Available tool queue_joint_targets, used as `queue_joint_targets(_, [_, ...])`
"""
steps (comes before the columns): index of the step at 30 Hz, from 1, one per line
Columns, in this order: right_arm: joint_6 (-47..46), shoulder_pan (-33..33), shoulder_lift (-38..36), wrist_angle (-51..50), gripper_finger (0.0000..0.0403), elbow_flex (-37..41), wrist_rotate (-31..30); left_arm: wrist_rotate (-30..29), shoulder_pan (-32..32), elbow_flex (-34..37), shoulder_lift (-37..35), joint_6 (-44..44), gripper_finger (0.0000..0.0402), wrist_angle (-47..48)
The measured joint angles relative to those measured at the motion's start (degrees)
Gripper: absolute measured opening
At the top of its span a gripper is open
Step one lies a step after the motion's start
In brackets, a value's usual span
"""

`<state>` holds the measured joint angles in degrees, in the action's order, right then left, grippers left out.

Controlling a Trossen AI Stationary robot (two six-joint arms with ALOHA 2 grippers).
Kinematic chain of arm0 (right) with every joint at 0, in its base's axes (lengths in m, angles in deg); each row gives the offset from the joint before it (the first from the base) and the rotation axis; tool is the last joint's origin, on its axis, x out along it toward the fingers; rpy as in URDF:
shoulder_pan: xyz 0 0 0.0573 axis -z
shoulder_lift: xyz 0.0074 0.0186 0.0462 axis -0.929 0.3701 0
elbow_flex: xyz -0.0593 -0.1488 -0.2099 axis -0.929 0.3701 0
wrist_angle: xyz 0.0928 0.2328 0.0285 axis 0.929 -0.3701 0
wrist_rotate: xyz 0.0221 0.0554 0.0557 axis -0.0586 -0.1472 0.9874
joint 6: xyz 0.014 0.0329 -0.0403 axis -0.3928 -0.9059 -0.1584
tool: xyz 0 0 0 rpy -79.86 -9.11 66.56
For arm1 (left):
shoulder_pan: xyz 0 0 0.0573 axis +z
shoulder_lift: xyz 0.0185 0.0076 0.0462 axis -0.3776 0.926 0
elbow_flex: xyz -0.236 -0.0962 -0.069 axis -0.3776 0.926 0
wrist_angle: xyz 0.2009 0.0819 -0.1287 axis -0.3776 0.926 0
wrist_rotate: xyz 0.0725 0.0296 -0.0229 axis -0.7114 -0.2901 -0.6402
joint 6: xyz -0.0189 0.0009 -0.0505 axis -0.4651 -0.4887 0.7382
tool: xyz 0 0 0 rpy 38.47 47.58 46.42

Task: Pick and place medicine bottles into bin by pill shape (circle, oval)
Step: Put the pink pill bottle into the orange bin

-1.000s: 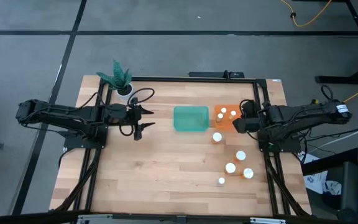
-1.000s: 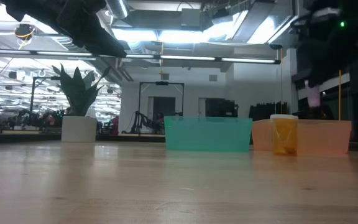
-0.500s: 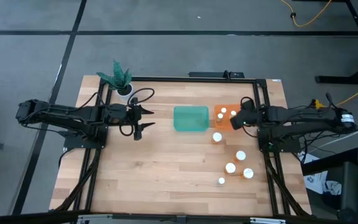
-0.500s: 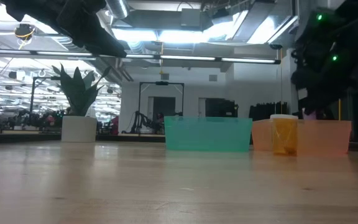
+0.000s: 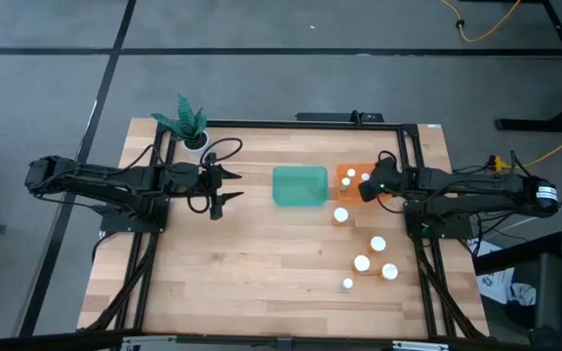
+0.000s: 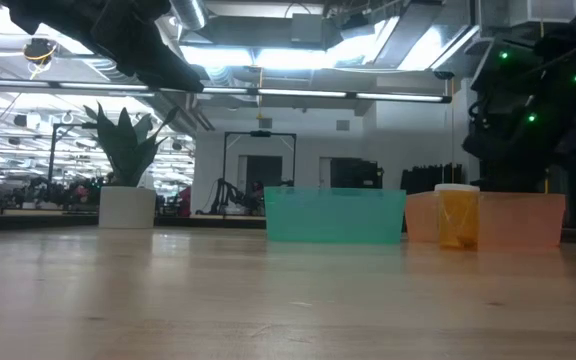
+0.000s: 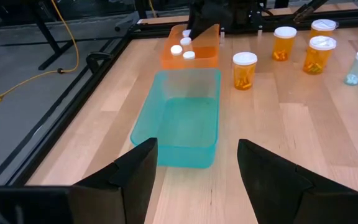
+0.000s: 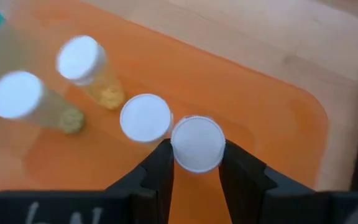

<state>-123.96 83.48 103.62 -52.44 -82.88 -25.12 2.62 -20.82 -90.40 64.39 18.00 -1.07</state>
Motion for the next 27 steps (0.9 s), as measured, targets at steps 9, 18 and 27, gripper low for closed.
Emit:
queue_joint_targets(9, [0.78, 1.66, 0.00, -1.37, 0.0112, 0.01, 0.49, 0.00, -0.01, 0.00, 0.00, 0.02, 0.0214, 0.00])
queue_joint_targets(18, [0.84, 3.18, 0.00, -2.19, 0.0113, 0.01, -0.02, 0.00, 0.00, 0.00, 0.00, 0.02, 0.0214, 0.00])
queue_joint_targets(27, [0.82, 3.16, 0.00, -2.19, 0.0142, 0.01, 1.49, 0.00, -0.02, 0.00, 0.00, 0.04, 0.0214, 0.00])
